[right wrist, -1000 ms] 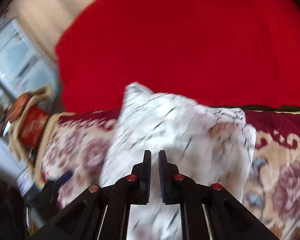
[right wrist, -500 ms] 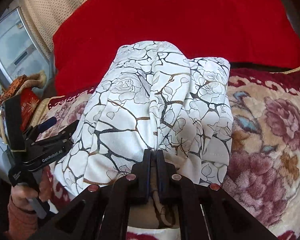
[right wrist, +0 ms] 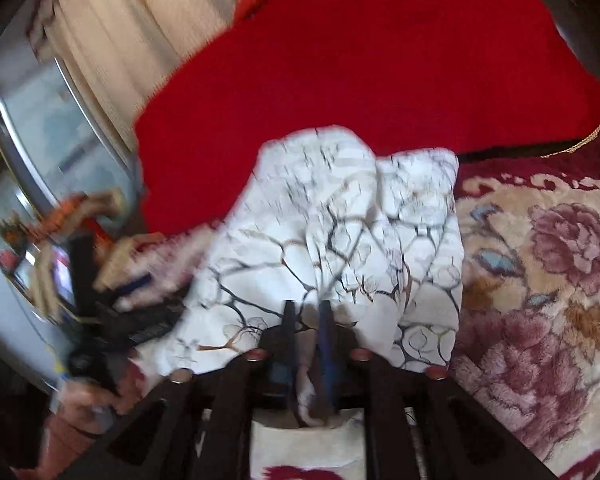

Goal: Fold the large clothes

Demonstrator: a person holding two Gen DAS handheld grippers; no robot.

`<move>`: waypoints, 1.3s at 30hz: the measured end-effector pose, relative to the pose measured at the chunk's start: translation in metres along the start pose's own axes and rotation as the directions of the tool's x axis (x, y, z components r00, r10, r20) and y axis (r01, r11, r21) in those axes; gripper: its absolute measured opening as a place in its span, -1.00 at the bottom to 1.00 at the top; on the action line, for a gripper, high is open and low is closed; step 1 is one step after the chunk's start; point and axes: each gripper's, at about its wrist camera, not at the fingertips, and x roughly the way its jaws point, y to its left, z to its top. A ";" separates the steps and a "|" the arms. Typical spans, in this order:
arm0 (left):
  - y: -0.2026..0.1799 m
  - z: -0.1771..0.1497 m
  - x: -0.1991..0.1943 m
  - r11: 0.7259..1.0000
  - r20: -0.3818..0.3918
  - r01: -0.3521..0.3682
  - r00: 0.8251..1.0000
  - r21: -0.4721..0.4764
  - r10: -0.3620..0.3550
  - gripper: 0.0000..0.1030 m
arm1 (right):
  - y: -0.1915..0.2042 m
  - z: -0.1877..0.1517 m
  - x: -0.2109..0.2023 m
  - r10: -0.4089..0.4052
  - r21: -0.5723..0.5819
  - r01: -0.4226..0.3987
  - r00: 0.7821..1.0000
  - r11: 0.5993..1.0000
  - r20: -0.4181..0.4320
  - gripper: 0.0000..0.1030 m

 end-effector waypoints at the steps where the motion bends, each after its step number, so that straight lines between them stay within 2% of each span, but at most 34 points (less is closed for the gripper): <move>1: 0.000 0.001 -0.002 1.000 0.007 -0.008 1.000 0.007 0.008 0.82 | -0.002 0.001 -0.010 0.017 0.015 -0.018 0.999 1.000 0.031 0.19; 2: 0.000 0.002 -0.004 1.000 0.014 -0.014 1.000 0.012 0.014 0.82 | -0.003 0.004 -0.016 0.026 0.032 -0.029 0.997 0.999 0.066 0.88; 3: 0.000 0.002 -0.007 1.000 0.026 -0.019 0.999 0.017 0.018 0.82 | -0.006 0.006 -0.025 0.021 0.047 -0.027 0.992 0.999 0.122 0.93; 4: 0.000 0.002 -0.009 1.000 0.034 -0.021 0.999 0.020 0.021 0.82 | -0.009 0.008 -0.032 0.010 0.050 -0.018 0.986 0.999 0.167 0.93; 6: -0.001 0.003 -0.014 0.999 0.046 -0.029 0.999 0.025 0.028 0.82 | -0.016 0.013 -0.033 -0.008 0.061 -0.002 0.986 0.998 0.168 0.93; 12: -0.004 0.005 -0.018 0.998 0.061 -0.042 0.997 0.052 0.039 0.82 | -0.040 0.021 -0.015 -0.020 0.137 0.009 0.997 0.991 0.077 0.93; 16: -0.002 0.007 -0.018 0.997 0.065 -0.059 0.996 0.046 0.056 0.82 | -0.049 0.020 -0.010 -0.017 0.156 0.008 0.998 0.988 0.056 0.93; 25: 0.005 0.011 -0.018 0.997 0.069 -0.069 0.995 0.027 0.067 0.82 | -0.046 0.022 -0.009 -0.004 0.146 -0.005 0.998 0.989 0.062 0.93; 31: 0.010 0.014 -0.020 0.999 0.075 -0.049 0.996 0.022 0.047 0.82 | -0.053 0.027 -0.008 -0.001 0.176 -0.011 0.998 0.984 0.066 0.93; 39: 0.011 0.015 -0.016 0.998 0.069 -0.050 0.996 0.044 0.047 0.82 | -0.043 0.033 0.003 0.009 0.144 -0.013 0.999 0.990 0.032 0.93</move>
